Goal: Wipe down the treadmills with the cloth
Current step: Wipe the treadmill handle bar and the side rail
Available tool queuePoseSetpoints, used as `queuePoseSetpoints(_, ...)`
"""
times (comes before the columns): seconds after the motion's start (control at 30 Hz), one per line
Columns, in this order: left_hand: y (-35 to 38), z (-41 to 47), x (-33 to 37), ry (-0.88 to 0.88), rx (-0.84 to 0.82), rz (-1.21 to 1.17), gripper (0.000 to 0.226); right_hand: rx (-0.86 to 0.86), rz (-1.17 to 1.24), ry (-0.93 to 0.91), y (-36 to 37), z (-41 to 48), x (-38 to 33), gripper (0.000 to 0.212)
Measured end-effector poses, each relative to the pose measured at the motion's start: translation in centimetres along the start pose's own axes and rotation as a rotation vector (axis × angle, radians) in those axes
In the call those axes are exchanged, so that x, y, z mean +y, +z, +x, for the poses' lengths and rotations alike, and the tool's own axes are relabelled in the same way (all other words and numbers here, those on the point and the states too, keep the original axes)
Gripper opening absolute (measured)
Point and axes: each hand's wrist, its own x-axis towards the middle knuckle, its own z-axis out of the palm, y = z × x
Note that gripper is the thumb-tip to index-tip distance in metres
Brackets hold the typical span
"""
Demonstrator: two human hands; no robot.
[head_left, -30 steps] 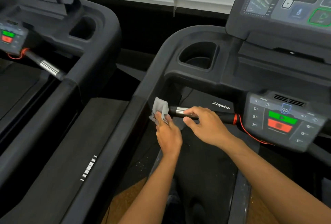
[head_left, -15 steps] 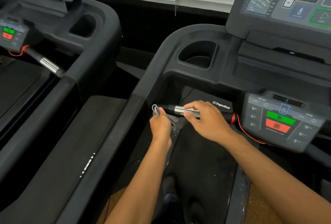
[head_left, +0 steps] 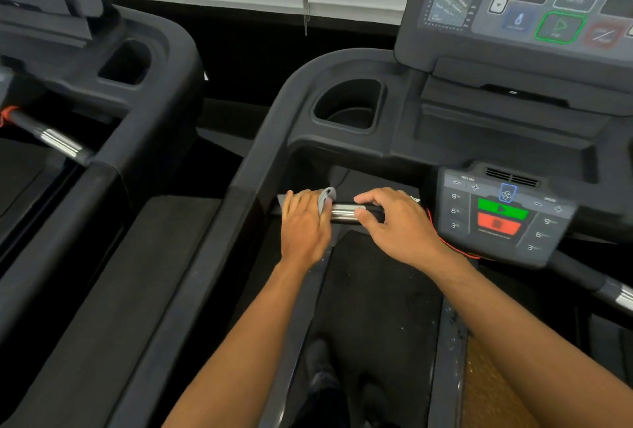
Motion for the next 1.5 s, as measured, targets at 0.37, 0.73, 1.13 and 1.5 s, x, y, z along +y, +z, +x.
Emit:
queuePoseSetpoints(0.37, 0.6, -8.8, 2.6, -1.047, -0.037, -1.011, 0.059, 0.064, 0.009, 0.110, -2.4, -0.4, 1.3, 0.028)
queuePoseSetpoints(0.73, -0.6, -2.4, 9.5, -1.232, -0.177, -1.878, 0.050, 0.224, 0.036, 0.218, -5.8, -2.2, 2.3, 0.026)
queuePoseSetpoints(1.13, 1.9, -0.7, 12.3, 0.125, -0.342, -0.122, 0.057, 0.207, 0.074, 0.103, -8.2, -1.1, 4.2, 0.023)
queuePoseSetpoints(1.5, 5.1, 1.8, 15.7, 0.084, -0.182, 0.308, 0.042, 0.123, 0.088, 0.024, -10.7, -1.7, 7.1, 0.018)
